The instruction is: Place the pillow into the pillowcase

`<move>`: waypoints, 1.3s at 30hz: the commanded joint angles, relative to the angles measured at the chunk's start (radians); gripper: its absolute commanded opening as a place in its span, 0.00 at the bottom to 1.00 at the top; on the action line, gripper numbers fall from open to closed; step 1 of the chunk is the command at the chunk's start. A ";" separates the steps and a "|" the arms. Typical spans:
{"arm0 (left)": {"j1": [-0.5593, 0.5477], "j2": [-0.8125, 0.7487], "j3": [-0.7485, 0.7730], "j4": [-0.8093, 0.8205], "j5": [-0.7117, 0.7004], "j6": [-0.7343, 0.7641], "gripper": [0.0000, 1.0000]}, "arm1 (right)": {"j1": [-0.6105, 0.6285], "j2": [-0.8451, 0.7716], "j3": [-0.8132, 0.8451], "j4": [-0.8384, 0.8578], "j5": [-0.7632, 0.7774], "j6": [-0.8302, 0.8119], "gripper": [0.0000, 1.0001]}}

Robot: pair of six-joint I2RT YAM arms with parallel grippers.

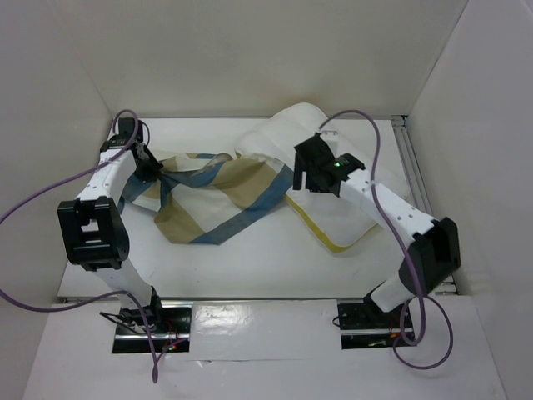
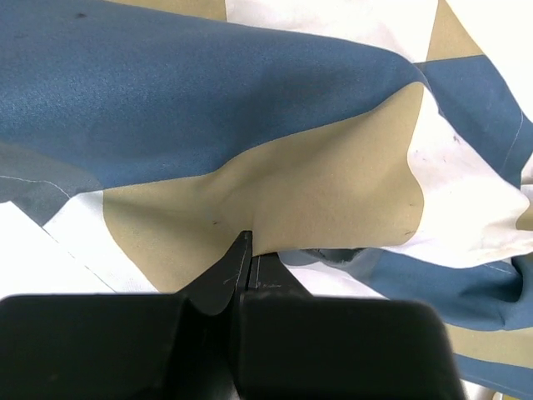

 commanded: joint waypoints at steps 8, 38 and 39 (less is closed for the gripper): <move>0.010 -0.085 0.005 -0.035 -0.024 -0.004 0.00 | 0.029 0.432 0.287 0.050 -0.031 -0.250 0.99; 0.041 -0.056 0.056 -0.045 0.057 0.007 0.00 | -0.230 -0.061 0.146 0.373 -0.248 -0.259 0.00; 0.041 -0.055 0.056 -0.045 0.070 0.007 0.00 | -0.230 -0.091 0.146 0.398 -0.283 -0.276 0.00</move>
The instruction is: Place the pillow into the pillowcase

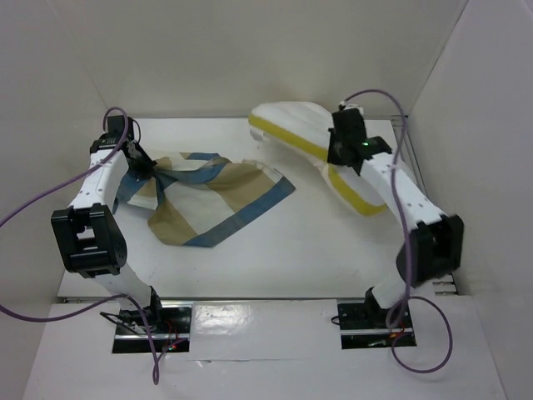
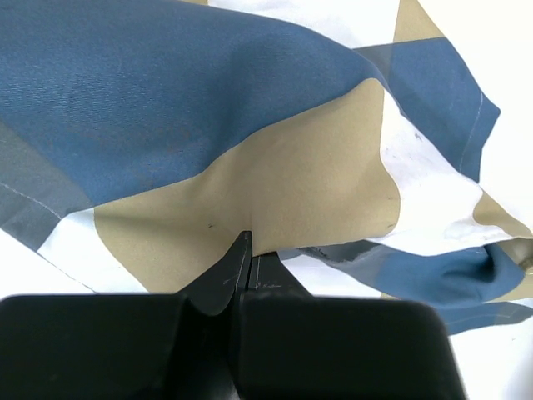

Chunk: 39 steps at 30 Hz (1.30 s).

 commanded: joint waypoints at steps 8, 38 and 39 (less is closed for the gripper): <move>-0.028 0.043 0.071 -0.005 0.061 0.014 0.00 | 0.190 -0.395 -0.156 0.087 -0.258 -0.091 0.00; -0.459 0.341 0.363 -0.086 0.302 0.177 0.89 | 0.357 -0.193 -0.147 -0.202 -0.047 0.104 1.00; -0.459 0.353 0.363 -0.086 0.302 0.177 0.89 | 0.348 -0.193 -0.156 -0.202 -0.047 0.104 1.00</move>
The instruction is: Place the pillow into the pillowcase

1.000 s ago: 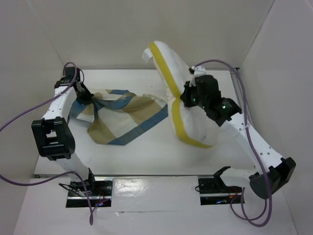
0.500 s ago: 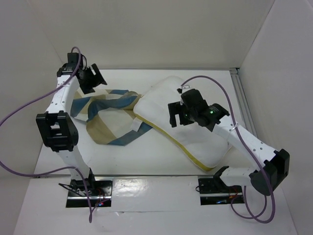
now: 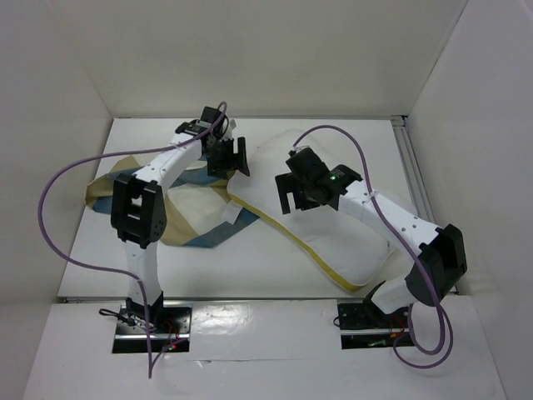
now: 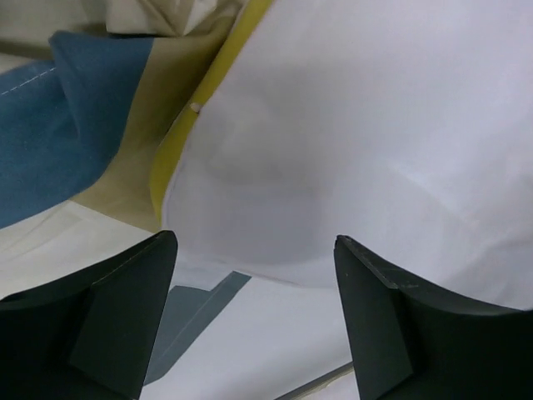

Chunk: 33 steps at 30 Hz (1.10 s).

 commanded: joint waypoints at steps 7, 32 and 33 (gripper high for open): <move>-0.043 0.127 0.002 -0.004 -0.024 0.016 0.80 | -0.011 0.013 -0.032 -0.004 -0.071 0.026 1.00; -0.052 -0.268 -0.074 -0.070 0.160 0.048 0.00 | -0.273 -0.104 0.022 -0.026 0.087 -0.041 0.00; -0.052 -0.320 -0.149 -0.070 0.160 0.059 0.00 | -0.273 -0.123 -0.006 -0.044 0.070 -0.027 0.00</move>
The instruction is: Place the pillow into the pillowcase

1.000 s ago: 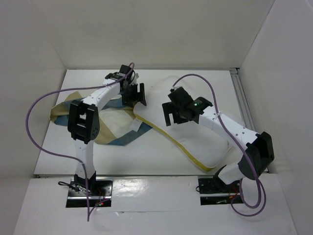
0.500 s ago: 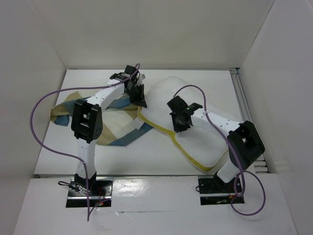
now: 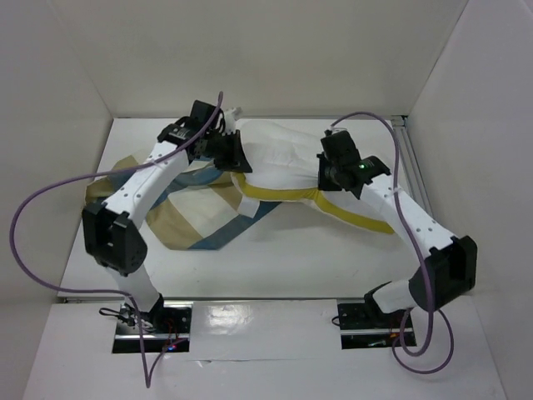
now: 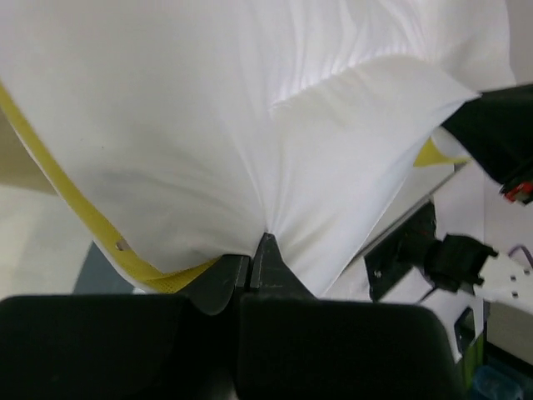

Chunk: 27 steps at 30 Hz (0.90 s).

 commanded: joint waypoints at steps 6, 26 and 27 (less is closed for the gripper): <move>0.018 -0.262 -0.381 -0.086 -0.043 0.051 0.28 | -0.005 -0.282 -0.172 -0.149 -0.162 0.047 0.03; 0.408 -0.410 -0.933 0.100 -0.180 -0.231 0.77 | 0.419 0.368 0.242 0.064 -0.123 0.068 1.00; 0.408 -0.399 -0.952 0.125 -0.180 -0.231 0.77 | 0.439 0.400 0.254 0.064 -0.096 0.082 1.00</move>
